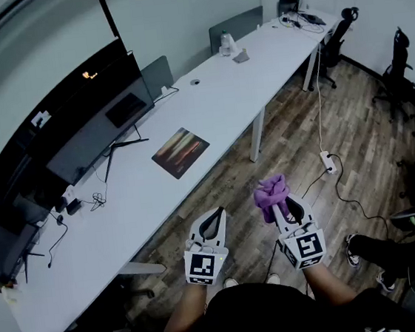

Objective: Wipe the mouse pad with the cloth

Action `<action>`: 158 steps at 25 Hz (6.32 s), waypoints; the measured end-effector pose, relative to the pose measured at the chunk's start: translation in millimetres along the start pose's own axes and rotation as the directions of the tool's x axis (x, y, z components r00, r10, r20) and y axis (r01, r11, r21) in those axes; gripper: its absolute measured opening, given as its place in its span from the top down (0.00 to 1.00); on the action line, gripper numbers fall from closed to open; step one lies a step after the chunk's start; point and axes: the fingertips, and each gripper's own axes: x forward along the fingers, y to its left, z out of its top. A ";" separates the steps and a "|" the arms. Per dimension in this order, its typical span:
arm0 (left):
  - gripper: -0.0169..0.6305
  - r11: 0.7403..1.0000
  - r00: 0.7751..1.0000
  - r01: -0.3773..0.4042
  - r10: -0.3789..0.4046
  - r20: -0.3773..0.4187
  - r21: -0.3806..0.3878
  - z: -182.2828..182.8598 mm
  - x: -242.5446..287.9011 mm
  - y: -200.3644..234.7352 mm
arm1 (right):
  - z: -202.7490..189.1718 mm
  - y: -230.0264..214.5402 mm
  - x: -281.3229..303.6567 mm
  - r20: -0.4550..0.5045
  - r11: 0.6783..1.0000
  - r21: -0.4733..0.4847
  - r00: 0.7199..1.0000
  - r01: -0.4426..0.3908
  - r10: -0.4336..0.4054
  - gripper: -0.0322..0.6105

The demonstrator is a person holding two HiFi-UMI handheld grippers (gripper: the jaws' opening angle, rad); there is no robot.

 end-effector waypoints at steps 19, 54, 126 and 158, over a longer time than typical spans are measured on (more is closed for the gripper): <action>0.94 1.000 1.000 -0.019 0.019 -0.001 -0.013 -23.0 -27.0 48.7 | -9.0 51.2 37.6 -0.025 0.998 0.031 0.998 -0.055 0.056 0.79; 0.94 0.975 0.963 -0.204 0.185 -0.195 -0.084 -71.5 93.5 148.9 | -42.1 -18.4 229.3 -0.116 0.943 0.016 0.937 -0.331 0.331 0.79; 0.94 0.729 0.737 -0.664 0.602 -0.308 -0.165 -151.4 -5.9 444.5 | -115.9 213.2 512.4 -0.328 0.754 0.167 0.686 -0.635 0.650 0.80; 0.94 0.659 0.669 -0.729 0.626 -0.401 -0.185 -188.4 9.3 421.1 | -212.8 242.7 539.7 -0.544 0.733 0.096 0.581 -0.674 0.605 0.79</action>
